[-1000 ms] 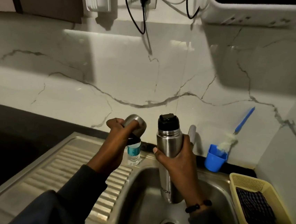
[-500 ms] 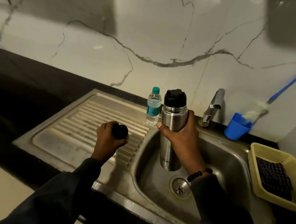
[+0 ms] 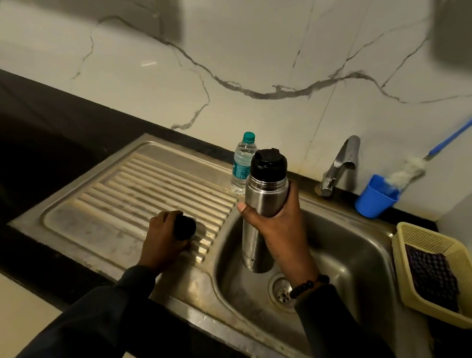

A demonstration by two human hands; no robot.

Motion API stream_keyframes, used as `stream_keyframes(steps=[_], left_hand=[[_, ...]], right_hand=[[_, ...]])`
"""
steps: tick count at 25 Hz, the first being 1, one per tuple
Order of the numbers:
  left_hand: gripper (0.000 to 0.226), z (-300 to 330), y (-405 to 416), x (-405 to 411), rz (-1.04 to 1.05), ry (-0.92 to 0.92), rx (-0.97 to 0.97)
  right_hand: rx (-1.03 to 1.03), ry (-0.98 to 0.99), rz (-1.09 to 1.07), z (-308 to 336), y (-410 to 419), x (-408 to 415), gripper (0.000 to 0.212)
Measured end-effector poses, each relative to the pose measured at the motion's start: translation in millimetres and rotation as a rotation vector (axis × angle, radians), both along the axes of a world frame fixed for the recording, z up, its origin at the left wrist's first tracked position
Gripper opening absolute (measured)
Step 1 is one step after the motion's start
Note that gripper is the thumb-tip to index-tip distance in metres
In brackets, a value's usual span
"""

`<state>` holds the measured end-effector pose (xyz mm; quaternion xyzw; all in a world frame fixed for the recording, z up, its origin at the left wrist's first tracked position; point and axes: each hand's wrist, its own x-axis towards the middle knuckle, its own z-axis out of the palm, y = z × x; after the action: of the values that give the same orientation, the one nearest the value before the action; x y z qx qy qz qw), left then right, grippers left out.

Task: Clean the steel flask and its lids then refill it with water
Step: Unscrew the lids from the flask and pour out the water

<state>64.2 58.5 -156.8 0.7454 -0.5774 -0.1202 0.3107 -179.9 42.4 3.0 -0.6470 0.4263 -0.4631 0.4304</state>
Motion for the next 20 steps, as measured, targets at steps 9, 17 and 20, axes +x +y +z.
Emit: stream_keyframes(steps=[9, 17, 20], left_hand=[[0.062, 148.9, 2.9, -63.7, -0.050, 0.595, -0.508], [0.055, 273.9, -38.5, -143.0, -0.928, 1.037, -0.143], [0.026, 283.9, -38.1, -161.4, -0.781, 0.997, -0.219]], right_hand=[[0.017, -0.038, 0.035, 18.0, 0.5, -16.9, 0.063], [0.002, -0.154, 0.233, 65.6, -3.2, -40.7, 0.058], [-0.031, -0.140, 0.172, 72.2, -8.5, -50.8, 0.060]])
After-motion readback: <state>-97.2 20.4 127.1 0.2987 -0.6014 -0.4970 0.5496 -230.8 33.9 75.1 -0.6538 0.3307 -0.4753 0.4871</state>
